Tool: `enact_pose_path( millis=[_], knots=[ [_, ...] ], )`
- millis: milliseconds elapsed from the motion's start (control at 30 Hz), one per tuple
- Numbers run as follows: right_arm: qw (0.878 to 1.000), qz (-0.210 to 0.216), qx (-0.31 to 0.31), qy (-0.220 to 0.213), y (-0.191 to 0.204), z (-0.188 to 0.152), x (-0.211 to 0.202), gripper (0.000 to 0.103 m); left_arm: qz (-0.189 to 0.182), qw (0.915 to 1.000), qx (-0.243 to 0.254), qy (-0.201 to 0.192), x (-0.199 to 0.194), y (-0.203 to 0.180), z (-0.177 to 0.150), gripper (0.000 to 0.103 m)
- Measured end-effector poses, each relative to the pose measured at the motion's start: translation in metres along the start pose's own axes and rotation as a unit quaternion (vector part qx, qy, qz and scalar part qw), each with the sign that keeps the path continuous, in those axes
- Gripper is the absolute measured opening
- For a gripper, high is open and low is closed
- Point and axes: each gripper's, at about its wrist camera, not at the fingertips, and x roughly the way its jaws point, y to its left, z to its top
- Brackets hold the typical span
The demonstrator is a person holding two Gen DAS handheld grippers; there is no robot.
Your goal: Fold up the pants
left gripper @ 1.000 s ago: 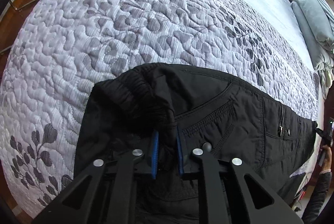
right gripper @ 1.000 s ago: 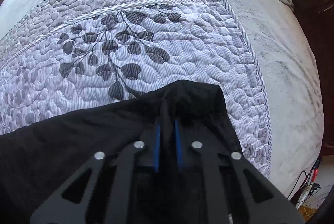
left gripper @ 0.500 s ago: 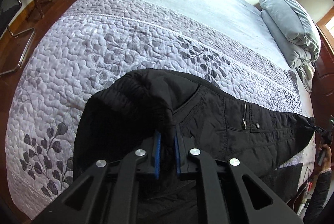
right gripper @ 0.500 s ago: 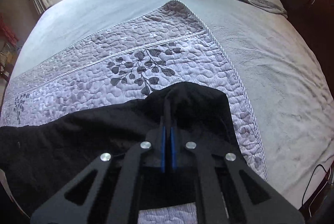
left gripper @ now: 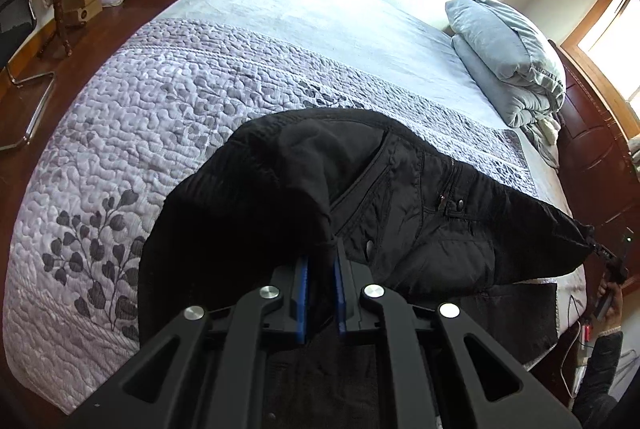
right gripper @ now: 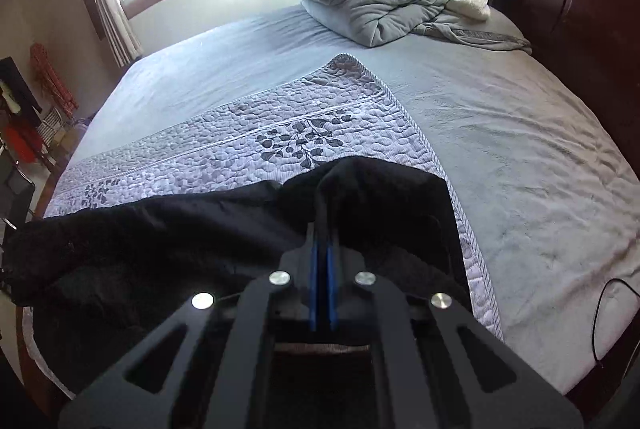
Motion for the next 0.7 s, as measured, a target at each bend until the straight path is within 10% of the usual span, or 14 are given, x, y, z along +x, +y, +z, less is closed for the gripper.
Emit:
enact_pose_path(
  millis=[300, 700],
  knots=[
    [0.996, 0.011, 0.081, -0.035, -0.052, -0.107, -0.058, 0.002, -0.023, 0.9983, -0.053, 0.008, -0.021, 0.046, -0.07, 0.012],
    [0.989, -0.037, 0.139, 0.04, -0.085, -0.221, -0.033, 0.003, 0.024, 0.997, -0.05, 0.053, -0.022, 0.062, -0.137, 0.026]
  ],
)
